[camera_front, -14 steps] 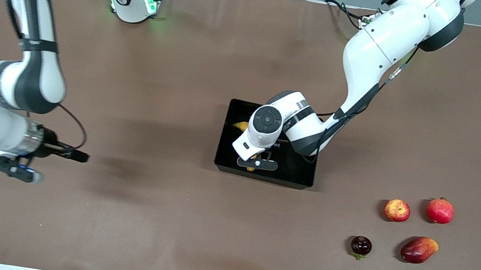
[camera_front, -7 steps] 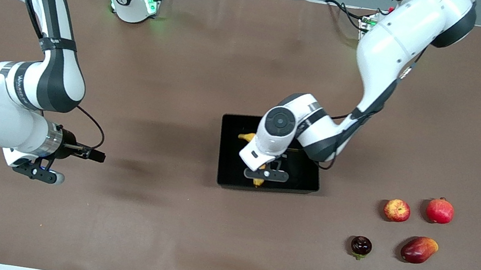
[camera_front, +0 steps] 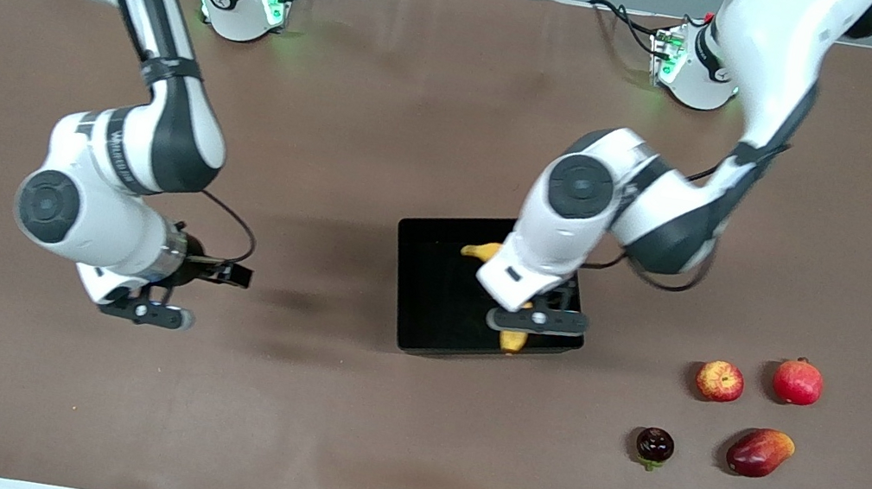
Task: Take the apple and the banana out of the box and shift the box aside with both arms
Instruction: 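Grasp the banana with the left gripper while the right gripper reaches the box, then lift the banana with the left gripper while the right gripper grips the box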
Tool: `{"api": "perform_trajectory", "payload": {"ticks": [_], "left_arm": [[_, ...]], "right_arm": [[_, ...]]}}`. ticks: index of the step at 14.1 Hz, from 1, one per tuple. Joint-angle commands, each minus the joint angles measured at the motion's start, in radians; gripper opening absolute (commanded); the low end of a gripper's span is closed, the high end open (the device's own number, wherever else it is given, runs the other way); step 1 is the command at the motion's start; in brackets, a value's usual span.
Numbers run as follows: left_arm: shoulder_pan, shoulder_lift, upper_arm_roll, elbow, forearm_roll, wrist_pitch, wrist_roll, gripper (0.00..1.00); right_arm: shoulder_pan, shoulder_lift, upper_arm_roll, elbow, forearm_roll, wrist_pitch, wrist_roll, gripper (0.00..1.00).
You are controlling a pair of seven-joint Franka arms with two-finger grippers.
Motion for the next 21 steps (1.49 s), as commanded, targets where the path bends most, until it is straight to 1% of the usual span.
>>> {"api": "perform_trajectory", "payload": {"ticks": [1,2,4,5,7,8,10,11,14,16,19,20,21], "left_arm": [[0.097,-0.081,-0.008,-0.035,-0.086,-0.075,0.074,0.0],[0.13,-0.098,-0.01,-0.037,-0.094,-0.095,0.083,0.0],[0.164,-0.124,-0.008,-0.038,-0.098,-0.159,0.121,0.0],[0.214,-0.129,-0.013,-0.049,-0.101,-0.211,0.155,0.0],[0.27,-0.141,-0.027,-0.07,-0.103,-0.241,0.206,0.0],[0.282,-0.143,-0.027,-0.087,-0.103,-0.251,0.206,0.0],[0.319,-0.156,-0.027,-0.127,-0.1,-0.259,0.212,0.0],[0.339,-0.17,-0.027,-0.153,-0.098,-0.259,0.247,0.0],[0.417,-0.195,-0.028,-0.208,-0.1,-0.259,0.393,0.0],[0.448,-0.208,-0.028,-0.253,-0.1,-0.244,0.416,0.0],[0.454,-0.208,-0.028,-0.268,-0.1,-0.242,0.416,0.0],[0.456,-0.208,-0.028,-0.281,-0.1,-0.241,0.416,0.0],[0.468,-0.216,-0.028,-0.296,-0.1,-0.216,0.416,0.0]], "right_arm": [[0.06,-0.002,-0.005,0.016,-0.015,0.001,0.018,1.0],[0.082,0.001,-0.005,0.027,-0.015,0.021,0.015,1.0],[0.125,0.015,-0.005,0.036,-0.019,0.047,0.012,1.0],[0.143,0.033,-0.005,0.048,-0.017,0.059,0.015,1.0],[0.18,0.082,-0.004,0.071,-0.014,0.102,0.018,1.0],[0.209,0.106,-0.005,0.073,-0.014,0.158,0.018,1.0],[0.284,0.191,-0.007,0.079,-0.017,0.339,0.023,1.0],[0.307,0.214,-0.008,0.079,-0.019,0.39,0.043,1.0],[0.341,0.235,-0.01,0.082,-0.02,0.409,0.113,1.0],[0.346,0.248,-0.01,0.09,-0.022,0.409,0.114,1.0],[0.364,0.274,-0.008,0.085,-0.019,0.433,0.132,1.0],[0.367,0.274,-0.008,0.082,-0.016,0.432,0.159,0.98],[0.366,0.274,-0.008,0.081,-0.011,0.429,0.176,0.62]]}}
